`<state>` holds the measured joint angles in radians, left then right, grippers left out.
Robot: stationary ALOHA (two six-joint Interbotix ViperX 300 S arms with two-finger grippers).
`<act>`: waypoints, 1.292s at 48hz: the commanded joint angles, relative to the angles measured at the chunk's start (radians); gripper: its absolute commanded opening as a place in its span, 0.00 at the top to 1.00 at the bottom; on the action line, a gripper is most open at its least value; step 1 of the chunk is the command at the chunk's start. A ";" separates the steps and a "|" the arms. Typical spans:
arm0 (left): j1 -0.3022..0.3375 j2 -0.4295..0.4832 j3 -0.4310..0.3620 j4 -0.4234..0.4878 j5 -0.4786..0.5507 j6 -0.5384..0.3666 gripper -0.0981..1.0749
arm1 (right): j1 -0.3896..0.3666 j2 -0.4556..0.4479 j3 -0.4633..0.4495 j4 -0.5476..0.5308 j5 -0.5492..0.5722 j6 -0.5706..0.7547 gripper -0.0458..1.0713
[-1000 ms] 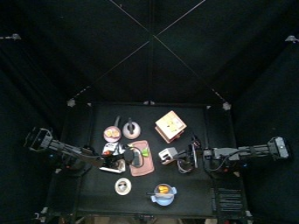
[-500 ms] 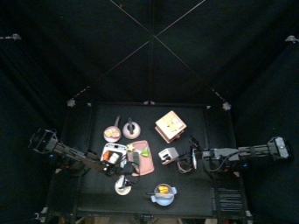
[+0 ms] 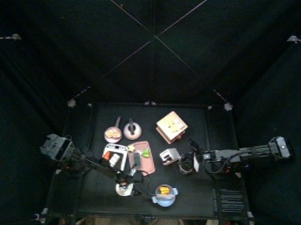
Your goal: Grab cleaver handle
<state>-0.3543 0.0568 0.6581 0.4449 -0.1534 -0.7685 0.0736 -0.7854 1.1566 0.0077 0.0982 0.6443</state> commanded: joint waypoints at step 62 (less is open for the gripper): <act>-0.014 0.199 -0.199 -0.110 0.061 0.000 0.11 | -0.011 0.005 0.000 -0.034 -0.005 0.000 0.95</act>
<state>-0.3651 0.2684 0.4878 0.3375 -0.0982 -0.7716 0.0644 -0.7823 1.1674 -0.0276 0.0982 0.6458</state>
